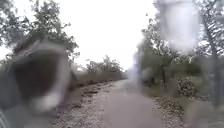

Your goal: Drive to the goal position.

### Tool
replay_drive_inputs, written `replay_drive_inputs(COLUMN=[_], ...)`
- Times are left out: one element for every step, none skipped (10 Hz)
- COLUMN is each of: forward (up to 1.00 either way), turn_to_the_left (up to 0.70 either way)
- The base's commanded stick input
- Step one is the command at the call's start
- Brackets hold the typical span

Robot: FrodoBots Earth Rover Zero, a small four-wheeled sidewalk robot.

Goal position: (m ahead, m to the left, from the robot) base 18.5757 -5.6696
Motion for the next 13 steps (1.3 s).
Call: replay_drive_inputs(forward=[0.7,0.7,0.7,0.7,0.7,0.7,0.7,0.7,0.7,0.7,0.7,0.7,0.7], turn_to_the_left=[0.04,0.11,0.14,0.14,0.14,0.0,0.0,0.0,0.0,0.01,0.1,0.14,0.14])
